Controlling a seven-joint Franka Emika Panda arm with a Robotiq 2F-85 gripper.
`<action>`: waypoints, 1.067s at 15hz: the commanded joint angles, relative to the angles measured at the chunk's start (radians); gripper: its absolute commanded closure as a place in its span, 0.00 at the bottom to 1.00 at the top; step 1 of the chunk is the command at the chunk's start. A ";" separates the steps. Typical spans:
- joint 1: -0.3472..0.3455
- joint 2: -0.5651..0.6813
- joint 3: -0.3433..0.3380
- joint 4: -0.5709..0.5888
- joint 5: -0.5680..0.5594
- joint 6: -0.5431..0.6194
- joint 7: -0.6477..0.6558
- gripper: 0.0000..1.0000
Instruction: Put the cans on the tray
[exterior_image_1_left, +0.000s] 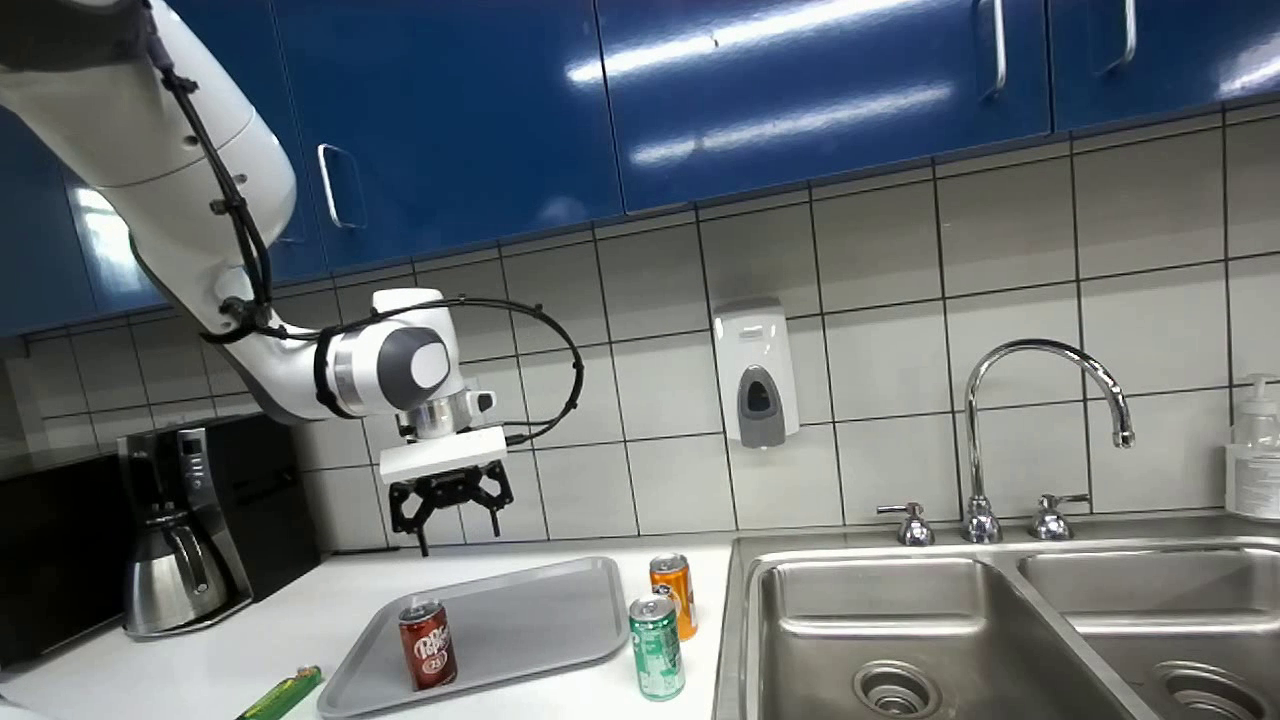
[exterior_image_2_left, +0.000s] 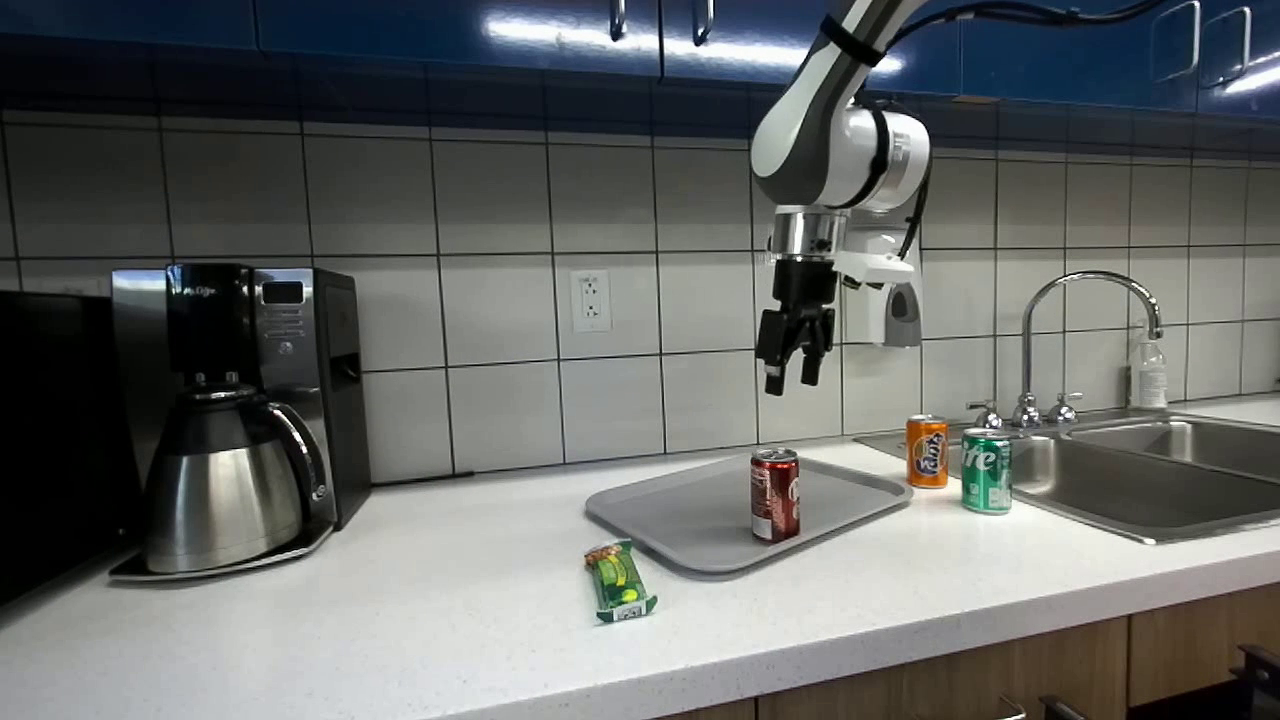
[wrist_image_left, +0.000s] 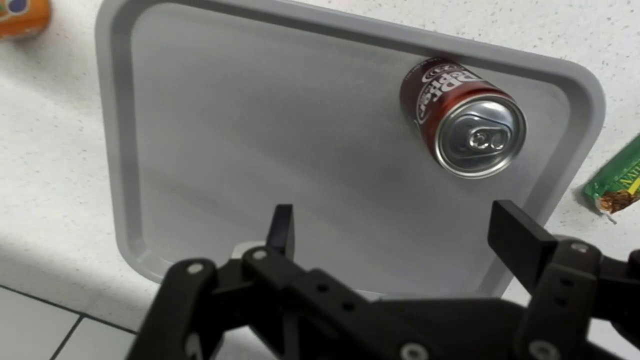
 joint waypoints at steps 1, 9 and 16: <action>-0.032 -0.071 -0.038 -0.032 0.021 -0.037 -0.060 0.00; -0.072 -0.160 -0.136 -0.057 -0.035 -0.084 -0.047 0.00; -0.115 -0.232 -0.211 -0.112 -0.117 -0.074 -0.027 0.00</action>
